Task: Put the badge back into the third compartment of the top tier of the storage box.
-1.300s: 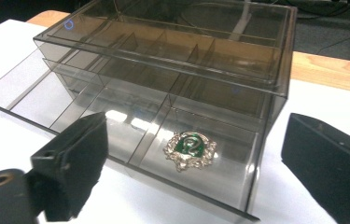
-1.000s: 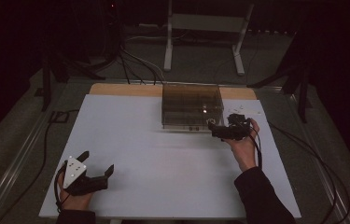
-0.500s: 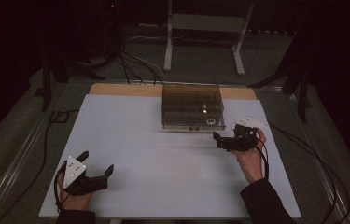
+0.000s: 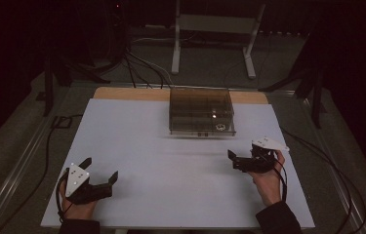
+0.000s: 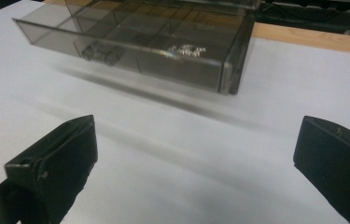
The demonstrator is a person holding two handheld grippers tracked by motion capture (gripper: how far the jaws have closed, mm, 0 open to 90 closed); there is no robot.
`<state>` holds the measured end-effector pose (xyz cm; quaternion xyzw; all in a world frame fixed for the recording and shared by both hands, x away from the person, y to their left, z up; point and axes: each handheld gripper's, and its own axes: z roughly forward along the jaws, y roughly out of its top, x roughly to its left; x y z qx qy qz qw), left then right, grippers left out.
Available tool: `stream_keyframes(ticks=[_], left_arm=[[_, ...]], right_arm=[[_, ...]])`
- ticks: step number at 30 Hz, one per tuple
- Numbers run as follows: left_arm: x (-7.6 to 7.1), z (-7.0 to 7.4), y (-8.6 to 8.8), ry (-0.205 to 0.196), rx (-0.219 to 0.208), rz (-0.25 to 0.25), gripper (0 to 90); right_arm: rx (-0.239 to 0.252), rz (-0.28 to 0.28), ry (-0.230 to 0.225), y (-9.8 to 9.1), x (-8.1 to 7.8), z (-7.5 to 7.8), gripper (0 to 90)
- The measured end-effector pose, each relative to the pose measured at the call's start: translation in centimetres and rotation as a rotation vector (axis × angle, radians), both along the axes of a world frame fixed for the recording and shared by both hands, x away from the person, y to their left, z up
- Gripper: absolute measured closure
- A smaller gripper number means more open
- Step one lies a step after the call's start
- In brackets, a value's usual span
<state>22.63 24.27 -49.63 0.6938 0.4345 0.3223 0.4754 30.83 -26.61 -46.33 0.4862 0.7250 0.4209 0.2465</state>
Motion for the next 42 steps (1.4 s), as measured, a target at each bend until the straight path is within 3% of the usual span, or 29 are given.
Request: stream_keyframes(ticks=[16, 29, 42], left_arm=[[0.2, -0.1, 0.1, 0.001, 0.005, 0.021, 0.9], [0.2, 0.0, 0.3, -0.006, 0.005, 0.040, 0.9], [0.4, -0.1, 0.2, 0.009, 0.014, 0.053, 0.9]], right_arm=[[0.036, 0.012, -0.067, -2.0, -3.7, -2.3, 0.0], [0.067, 0.001, -0.111, -3.4, -5.4, -2.5, 0.0], [0.044, 0.008, -0.121, -3.3, -5.8, -2.9, 0.0]])
